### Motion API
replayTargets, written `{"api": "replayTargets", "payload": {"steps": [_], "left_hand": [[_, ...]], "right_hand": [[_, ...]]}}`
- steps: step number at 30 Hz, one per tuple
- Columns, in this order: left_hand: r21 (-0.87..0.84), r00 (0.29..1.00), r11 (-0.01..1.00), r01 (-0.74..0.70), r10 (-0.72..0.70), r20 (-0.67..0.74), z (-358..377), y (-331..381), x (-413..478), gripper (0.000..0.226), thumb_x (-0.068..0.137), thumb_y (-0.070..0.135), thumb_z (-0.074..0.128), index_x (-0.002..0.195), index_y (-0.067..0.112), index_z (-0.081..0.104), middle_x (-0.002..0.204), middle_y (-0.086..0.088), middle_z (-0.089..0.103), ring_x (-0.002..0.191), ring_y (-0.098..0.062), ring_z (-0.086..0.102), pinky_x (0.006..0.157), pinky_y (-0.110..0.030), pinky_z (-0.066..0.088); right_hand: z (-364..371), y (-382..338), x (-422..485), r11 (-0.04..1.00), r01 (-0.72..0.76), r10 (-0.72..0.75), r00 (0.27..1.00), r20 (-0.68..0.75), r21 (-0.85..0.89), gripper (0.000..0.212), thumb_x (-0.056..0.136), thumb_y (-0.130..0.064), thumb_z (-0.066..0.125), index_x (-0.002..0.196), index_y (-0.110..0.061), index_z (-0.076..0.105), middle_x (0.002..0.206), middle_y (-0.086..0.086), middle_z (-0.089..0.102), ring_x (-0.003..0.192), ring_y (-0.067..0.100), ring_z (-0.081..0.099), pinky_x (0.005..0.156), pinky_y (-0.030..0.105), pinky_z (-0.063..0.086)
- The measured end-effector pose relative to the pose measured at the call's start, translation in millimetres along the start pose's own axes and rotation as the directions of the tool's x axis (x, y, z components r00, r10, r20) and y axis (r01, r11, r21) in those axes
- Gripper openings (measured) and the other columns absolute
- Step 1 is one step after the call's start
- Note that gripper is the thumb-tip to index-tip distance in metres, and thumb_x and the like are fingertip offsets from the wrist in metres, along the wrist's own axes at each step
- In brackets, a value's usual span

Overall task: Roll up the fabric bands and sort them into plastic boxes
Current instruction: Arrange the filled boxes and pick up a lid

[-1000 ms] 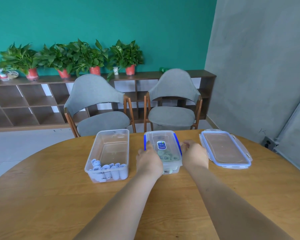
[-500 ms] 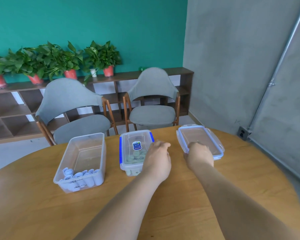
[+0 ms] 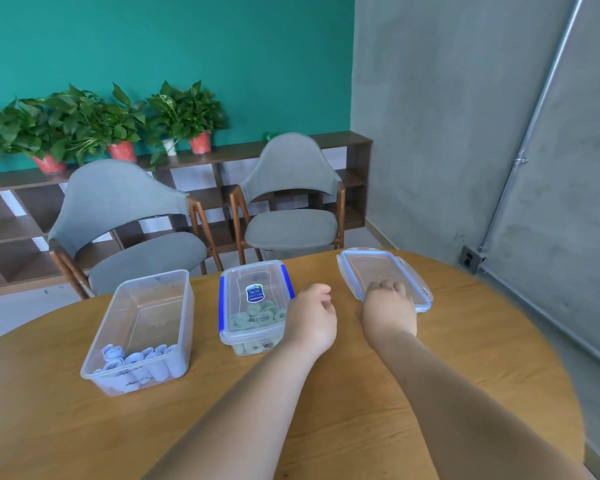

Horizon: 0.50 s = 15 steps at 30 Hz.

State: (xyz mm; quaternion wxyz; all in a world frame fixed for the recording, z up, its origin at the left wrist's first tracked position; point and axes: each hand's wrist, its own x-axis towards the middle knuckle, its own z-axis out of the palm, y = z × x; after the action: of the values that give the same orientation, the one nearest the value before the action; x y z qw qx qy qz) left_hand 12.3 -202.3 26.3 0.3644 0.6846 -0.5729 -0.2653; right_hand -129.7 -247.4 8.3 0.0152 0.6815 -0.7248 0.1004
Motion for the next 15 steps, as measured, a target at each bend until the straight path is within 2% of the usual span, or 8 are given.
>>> {"api": "replayTargets", "payload": {"steps": [3,5,7,10,12,14,15], "left_hand": [[-0.086,0.997,0.994,0.072,-0.071,0.017,-9.1,7.0,-4.4,0.036,0.103,0.015,0.049,0.136,0.023,0.062,0.120,0.009,0.069,0.110,-0.016,0.068,0.099,-0.037,0.056],[-0.151,0.995,0.983,0.104,-0.102,0.016,-17.3,13.1,-8.3,0.037,0.102,0.015,0.047,0.135,0.023,0.062,0.117,0.009,0.069,0.106,-0.018,0.071,0.097,-0.041,0.058],[-0.181,0.992,0.976,0.123,-0.124,0.004,-28.1,19.7,-11.9,0.036,0.101,0.016,0.047,0.133,0.024,0.062,0.116,0.007,0.070,0.104,-0.020,0.072,0.094,-0.042,0.059],[-0.239,0.987,0.959,0.155,-0.159,0.002,-43.0,22.5,-12.0,0.046,0.091,0.027,0.047,0.134,0.023,0.062,0.116,0.003,0.073,0.105,-0.024,0.073,0.096,-0.045,0.060],[-0.265,0.980,0.945,0.192,-0.199,0.000,-56.4,24.6,-15.7,0.051,0.083,0.031,0.044,0.130,0.025,0.064,0.112,0.001,0.074,0.102,-0.028,0.074,0.090,-0.046,0.062],[-0.282,0.970,0.930,0.237,-0.241,0.023,-75.8,35.6,-30.6,0.030,0.092,0.027,0.048,0.119,0.026,0.062,0.105,-0.001,0.073,0.089,-0.027,0.071,0.075,-0.033,0.056],[-0.274,0.965,0.927,0.258,-0.261,0.025,-86.2,41.1,-39.9,0.016,0.098,0.026,0.049,0.110,0.028,0.058,0.100,-0.002,0.071,0.083,-0.027,0.067,0.073,-0.029,0.049]], "right_hand": [[-26.8,-3.4,-3.0,0.996,-0.023,0.030,0.997,-0.075,0.090,0.022,0.096,-0.024,0.053,0.113,-0.012,0.059,0.110,0.004,0.061,0.113,0.026,0.051,0.086,0.034,0.046],[-48.6,-7.3,-4.7,0.989,-0.052,0.067,0.992,-0.104,0.142,0.021,0.097,-0.027,0.050,0.108,-0.010,0.059,0.101,0.002,0.056,0.109,0.026,0.050,0.070,0.035,0.042],[-68.7,-12.4,-6.9,0.962,-0.087,0.123,0.984,-0.127,0.259,0.021,0.096,-0.028,0.050,0.101,-0.011,0.061,0.090,0.000,0.051,0.097,0.025,0.050,0.057,0.036,0.036],[-101.5,-24.7,-17.5,0.875,-0.094,0.191,0.969,-0.159,0.475,0.022,0.090,-0.032,0.056,0.085,-0.014,0.065,0.077,0.001,0.059,0.075,0.028,0.058,0.054,0.027,0.041],[-126.7,-35.8,-29.7,0.812,-0.078,0.198,0.969,-0.149,0.578,0.018,0.084,-0.027,0.058,0.069,-0.017,0.057,0.061,-0.001,0.051,0.055,0.026,0.046,0.050,0.022,0.033],[-152.2,-49.5,-44.3,0.751,-0.059,0.197,0.971,-0.137,0.658,0.021,0.077,-0.022,0.057,0.060,-0.018,0.045,0.055,0.001,0.038,0.052,0.026,0.031,0.050,0.022,0.028],[-162.6,-56.3,-51.5,0.723,-0.052,0.196,0.972,-0.132,0.689,0.023,0.076,-0.022,0.057,0.059,-0.018,0.043,0.054,0.001,0.034,0.053,0.027,0.029,0.050,0.023,0.028]]}}
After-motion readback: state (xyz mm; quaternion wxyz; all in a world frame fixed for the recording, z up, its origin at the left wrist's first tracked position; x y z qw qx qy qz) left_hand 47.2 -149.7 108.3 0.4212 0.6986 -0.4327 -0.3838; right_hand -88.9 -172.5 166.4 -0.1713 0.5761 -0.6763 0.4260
